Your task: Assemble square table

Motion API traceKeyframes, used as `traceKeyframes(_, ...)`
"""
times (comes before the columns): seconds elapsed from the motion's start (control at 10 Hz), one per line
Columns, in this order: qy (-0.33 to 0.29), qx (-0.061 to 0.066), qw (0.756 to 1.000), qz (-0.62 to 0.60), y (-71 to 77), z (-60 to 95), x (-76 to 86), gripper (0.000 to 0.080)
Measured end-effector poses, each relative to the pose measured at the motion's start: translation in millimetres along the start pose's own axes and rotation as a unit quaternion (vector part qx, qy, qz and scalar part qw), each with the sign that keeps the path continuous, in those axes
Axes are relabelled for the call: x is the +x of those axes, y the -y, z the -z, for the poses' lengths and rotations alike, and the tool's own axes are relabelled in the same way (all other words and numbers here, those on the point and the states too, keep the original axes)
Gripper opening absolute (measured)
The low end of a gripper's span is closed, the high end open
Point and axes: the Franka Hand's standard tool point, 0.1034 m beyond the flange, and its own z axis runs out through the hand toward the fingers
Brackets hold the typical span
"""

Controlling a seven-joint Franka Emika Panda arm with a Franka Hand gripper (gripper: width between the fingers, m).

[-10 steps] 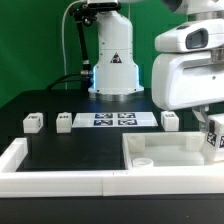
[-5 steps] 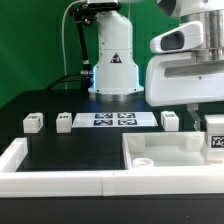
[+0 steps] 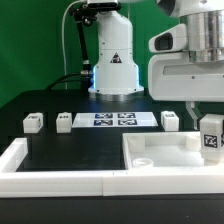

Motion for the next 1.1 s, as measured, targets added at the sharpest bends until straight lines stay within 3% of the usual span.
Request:
traceKeyframes(0.4,0.003,-0.004,0.994,-0.109,1.0,-1.3,-5.5,0.0294)
traceKeyframes(0.6,0.003,-0.004,0.995,-0.101,1.3,-1.6,-5.6,0.0294)
traceKeyframes(0.7,0.004,-0.004,0.996,-0.084,1.4,-1.6,-5.8,0.0474)
traceKeyframes(0.8,0.004,-0.003,0.998,-0.07,2.0,-1.6,-6.6,0.0589)
traceKeyframes(1.1,0.003,-0.002,0.996,0.084,2.6,-1.1,-6.0,0.0646)
